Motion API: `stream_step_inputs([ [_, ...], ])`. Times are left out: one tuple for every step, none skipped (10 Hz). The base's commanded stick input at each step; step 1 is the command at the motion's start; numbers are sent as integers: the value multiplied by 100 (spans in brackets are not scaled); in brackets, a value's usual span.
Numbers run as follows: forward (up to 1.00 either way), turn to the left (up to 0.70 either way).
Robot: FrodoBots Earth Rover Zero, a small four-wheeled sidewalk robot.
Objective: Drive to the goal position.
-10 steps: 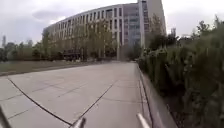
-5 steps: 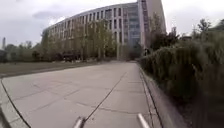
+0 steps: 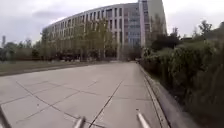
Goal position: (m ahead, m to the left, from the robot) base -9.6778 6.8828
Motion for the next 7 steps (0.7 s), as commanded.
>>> stream_step_inputs([
  [0,0],
  [0,0],
  [0,0],
  [0,0],
  [0,0],
  [0,0],
  [0,0],
])
